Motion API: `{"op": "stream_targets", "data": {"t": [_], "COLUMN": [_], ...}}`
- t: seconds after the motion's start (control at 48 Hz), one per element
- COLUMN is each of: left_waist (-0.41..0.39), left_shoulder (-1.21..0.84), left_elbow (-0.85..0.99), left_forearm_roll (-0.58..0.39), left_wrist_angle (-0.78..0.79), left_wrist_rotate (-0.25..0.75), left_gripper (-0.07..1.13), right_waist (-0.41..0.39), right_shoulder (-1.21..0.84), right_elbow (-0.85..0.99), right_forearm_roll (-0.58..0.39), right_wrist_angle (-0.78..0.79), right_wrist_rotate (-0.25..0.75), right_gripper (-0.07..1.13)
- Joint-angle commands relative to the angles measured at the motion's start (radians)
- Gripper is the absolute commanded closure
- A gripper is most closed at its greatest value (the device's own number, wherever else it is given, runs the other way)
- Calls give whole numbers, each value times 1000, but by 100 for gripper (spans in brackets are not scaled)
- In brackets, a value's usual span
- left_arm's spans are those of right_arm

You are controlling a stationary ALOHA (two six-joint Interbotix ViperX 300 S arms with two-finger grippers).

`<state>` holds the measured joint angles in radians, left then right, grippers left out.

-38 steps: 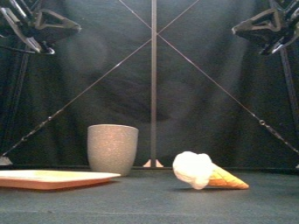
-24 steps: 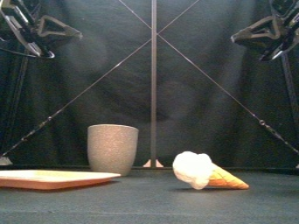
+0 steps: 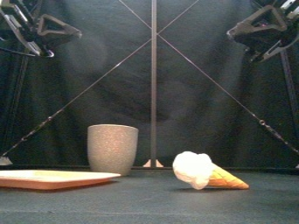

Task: Pick the ice cream then place it on the pink plate
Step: Pick the ice cream

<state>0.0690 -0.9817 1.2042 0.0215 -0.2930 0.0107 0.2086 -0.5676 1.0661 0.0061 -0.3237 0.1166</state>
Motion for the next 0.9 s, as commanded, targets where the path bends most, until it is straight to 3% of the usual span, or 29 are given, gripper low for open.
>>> {"op": "stream_targets", "data": {"t": [0.021, 0.146, 0.25, 0.896], "left_waist": [0, -2, -2, -2], "left_shoulder": [-3, -8, -11, -12], "left_elbow": [-12, -9, -9, -6], "left_forearm_roll": [3, 3, 3, 2], "left_wrist_angle": [-8, -8, -8, -3], "left_wrist_rotate": [2, 2, 2, 2], "left_gripper": [109, 109, 109, 109], "right_waist": [0, -52, -57, -9], "right_shoulder": [80, 170, 245, 604], "right_elbow": [-57, -67, -84, -242], "right_forearm_roll": [18, 48, 61, 94], "right_wrist_angle": [-3, 3, 3, 126], "right_wrist_rotate": [2, 2, 3, 2], "right_gripper": [49, 16, -1, 2]}}
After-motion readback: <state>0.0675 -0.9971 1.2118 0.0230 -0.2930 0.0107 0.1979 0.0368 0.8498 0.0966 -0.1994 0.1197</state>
